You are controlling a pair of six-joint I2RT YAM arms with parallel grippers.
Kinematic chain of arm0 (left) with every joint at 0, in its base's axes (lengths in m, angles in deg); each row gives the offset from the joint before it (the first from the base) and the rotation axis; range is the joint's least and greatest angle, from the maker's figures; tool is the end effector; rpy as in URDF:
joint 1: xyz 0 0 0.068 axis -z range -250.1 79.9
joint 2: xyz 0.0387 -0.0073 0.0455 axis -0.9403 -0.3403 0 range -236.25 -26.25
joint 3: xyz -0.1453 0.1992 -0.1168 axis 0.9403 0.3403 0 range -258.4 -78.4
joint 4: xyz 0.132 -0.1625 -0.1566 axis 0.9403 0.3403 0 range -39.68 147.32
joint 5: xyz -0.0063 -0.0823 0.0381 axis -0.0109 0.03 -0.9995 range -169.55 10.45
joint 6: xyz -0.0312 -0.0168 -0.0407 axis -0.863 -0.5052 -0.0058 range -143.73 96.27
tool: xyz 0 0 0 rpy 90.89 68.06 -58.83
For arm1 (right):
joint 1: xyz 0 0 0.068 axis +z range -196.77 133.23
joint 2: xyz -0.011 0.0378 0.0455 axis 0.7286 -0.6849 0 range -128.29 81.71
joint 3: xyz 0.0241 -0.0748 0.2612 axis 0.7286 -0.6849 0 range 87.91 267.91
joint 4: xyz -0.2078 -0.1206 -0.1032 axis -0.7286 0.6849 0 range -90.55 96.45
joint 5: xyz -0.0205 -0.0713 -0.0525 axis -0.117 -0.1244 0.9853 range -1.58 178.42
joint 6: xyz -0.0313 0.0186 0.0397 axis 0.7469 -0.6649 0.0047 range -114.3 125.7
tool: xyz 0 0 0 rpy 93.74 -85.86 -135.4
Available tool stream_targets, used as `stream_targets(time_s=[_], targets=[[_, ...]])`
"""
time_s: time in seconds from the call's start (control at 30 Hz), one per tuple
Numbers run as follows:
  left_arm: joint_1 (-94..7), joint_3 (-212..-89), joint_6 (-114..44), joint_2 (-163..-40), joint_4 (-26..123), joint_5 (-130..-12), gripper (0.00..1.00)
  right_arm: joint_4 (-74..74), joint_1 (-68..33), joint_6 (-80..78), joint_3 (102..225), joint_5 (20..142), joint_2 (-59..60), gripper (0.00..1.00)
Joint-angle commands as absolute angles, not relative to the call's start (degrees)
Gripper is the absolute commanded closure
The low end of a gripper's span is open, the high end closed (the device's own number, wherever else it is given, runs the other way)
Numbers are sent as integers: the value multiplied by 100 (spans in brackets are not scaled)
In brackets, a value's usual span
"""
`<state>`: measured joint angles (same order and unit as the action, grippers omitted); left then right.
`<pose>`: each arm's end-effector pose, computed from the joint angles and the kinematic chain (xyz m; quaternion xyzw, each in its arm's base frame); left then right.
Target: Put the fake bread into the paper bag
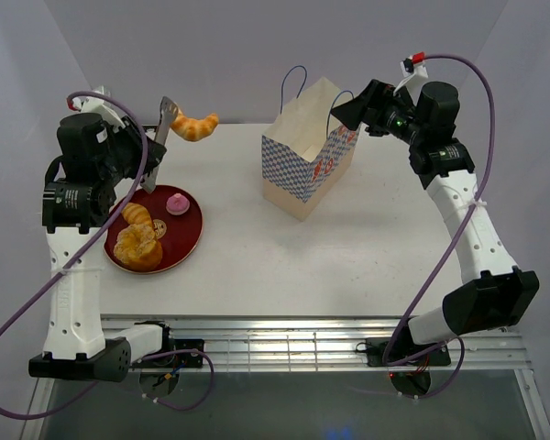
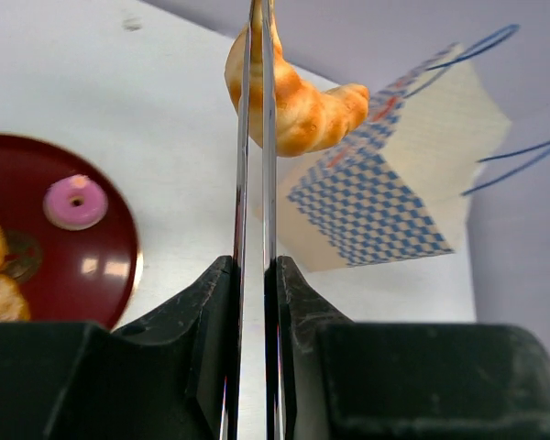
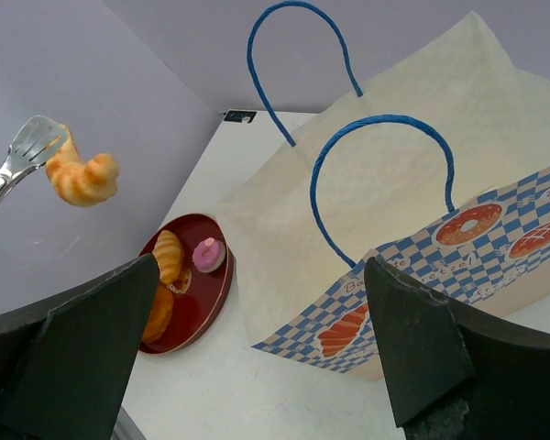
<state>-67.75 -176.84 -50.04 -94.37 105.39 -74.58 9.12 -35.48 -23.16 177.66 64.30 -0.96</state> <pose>0.2019 -0.0114 0.4881 -0.1517 0.8280 -0.1687 0.5128 0.3193 0.0786 0.4603 -0.0347 0.7207 0.3738 0.5828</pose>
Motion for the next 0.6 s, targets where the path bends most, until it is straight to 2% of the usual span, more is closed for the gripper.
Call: stream_targets(time_s=[0.0, 0.27, 0.3, 0.57], targets=[[-6808, -17720, -5527, -9349, 9737, -6200, 75, 263, -3482, -2401, 17791, 6592, -143, 1], [-6773, -17262, -6108, -9559, 8690, -5459, 75, 16, -2832, -1901, 18010, 7346, -590, 0], [-6764, -17271, -6117, -9586, 8654, -5433, 76, 16, -2709, -1848, 18028, 7461, -626, 4], [-6536, -17569, -6021, -9885, 8565, -5414, 75, 59, -2225, -1171, 18291, 8515, -1065, 5]])
